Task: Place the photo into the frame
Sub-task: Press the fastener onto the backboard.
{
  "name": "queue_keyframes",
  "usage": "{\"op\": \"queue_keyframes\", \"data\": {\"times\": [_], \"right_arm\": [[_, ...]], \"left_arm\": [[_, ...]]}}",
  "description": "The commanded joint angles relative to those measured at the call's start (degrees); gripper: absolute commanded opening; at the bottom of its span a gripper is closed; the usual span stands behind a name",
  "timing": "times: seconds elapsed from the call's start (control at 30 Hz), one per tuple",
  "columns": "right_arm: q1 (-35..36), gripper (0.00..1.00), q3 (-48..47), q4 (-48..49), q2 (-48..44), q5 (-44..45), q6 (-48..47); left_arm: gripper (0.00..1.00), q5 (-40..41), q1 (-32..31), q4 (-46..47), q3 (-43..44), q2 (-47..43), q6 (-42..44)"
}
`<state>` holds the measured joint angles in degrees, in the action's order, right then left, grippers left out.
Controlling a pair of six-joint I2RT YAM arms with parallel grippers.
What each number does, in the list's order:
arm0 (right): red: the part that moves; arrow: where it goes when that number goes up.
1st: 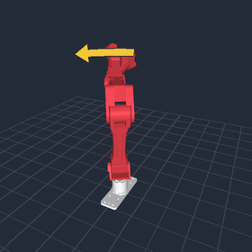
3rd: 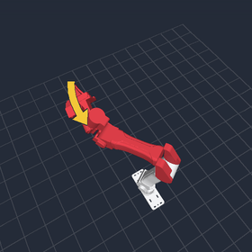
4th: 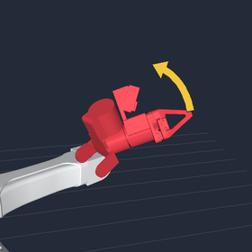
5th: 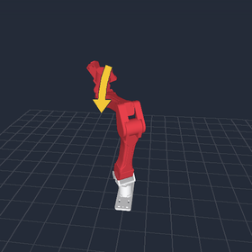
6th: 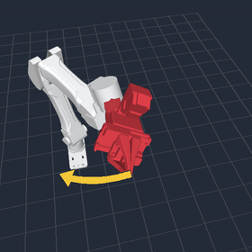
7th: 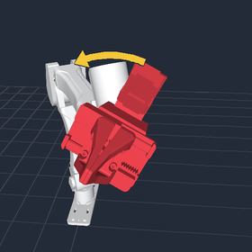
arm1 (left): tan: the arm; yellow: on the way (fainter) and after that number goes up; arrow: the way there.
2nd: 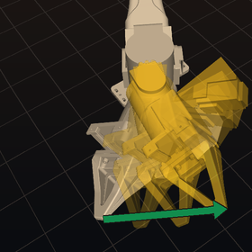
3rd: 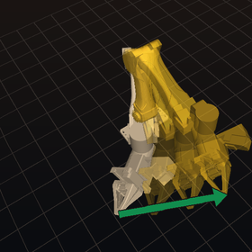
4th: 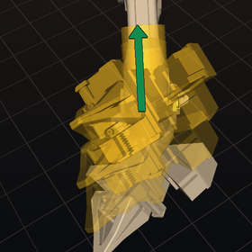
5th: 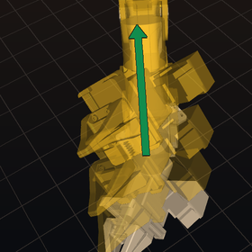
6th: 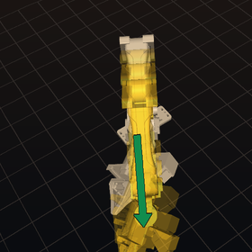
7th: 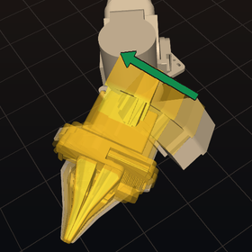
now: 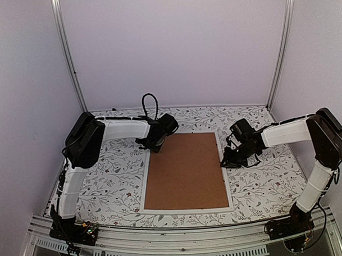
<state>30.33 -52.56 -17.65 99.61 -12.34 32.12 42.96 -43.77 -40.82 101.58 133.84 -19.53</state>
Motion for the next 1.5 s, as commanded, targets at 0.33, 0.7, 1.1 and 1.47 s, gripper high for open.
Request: {"op": "queue_keyframes", "data": {"times": [0.33,0.7,1.1,1.47], "right_arm": [[2.0,0.18,1.3,-2.2,5.6,-1.5,-1.0],[2.0,0.18,1.8,-2.1,3.8,-0.9,-0.2],[2.0,0.18,2.4,-1.5,4.0,-1.3,-0.1],[2.0,0.18,2.4,-1.7,4.0,-1.4,-0.1]], "left_arm": [[0.66,-21.0,1.6,8.9,-12.3,-18.1,-5.1],[0.66,-25.6,2.5,0.7,-24.8,-24.6,-9.7],[0.66,-27.8,2.4,1.2,-31.1,-27.4,-12.7],[0.66,-24.5,3.1,0.4,-27.6,-22.4,-11.9]]}}
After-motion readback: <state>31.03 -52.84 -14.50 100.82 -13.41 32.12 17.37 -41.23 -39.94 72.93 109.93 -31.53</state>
